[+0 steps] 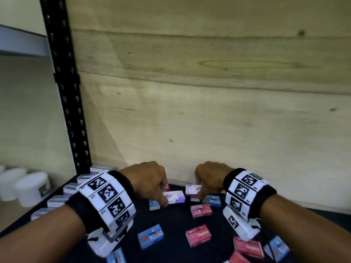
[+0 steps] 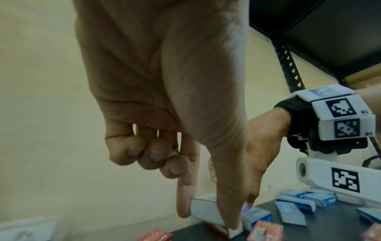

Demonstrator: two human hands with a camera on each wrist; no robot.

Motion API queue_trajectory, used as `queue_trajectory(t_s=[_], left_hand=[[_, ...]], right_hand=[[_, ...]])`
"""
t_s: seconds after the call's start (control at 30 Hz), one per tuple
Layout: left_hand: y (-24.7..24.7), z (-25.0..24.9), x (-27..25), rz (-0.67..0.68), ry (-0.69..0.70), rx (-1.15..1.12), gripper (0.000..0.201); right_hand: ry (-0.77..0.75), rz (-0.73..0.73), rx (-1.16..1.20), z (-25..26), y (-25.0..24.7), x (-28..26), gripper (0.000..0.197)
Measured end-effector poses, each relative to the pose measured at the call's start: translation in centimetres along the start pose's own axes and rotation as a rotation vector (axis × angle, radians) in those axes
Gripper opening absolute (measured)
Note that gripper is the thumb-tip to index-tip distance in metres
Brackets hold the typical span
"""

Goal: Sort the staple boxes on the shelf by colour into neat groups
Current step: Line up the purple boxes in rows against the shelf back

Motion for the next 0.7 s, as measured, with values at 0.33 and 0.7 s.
queue_trajectory(t_s=[0.33,0.7], left_hand=[[-0.5,-14.6,5.5,-0.021,0.245,0.008,0.036],[0.7,-30.9,11.7,-0.032,0.431,0.059,0.038]], right_hand=[[0.355,0.058,0.029,-16.5,3.7,-13.1,0.046],[0.718,0.108,0.157,-28.8,9.0,-23.9,0.038]])
Point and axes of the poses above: each hand's wrist, its own x-axis towards the middle knuckle, its own y-axis out of the palm, z = x × y, the point moved 7 cm from there along x, towards the middle knuckle, and after that the axes turned 1 degree about y, right-handed, at the moved point
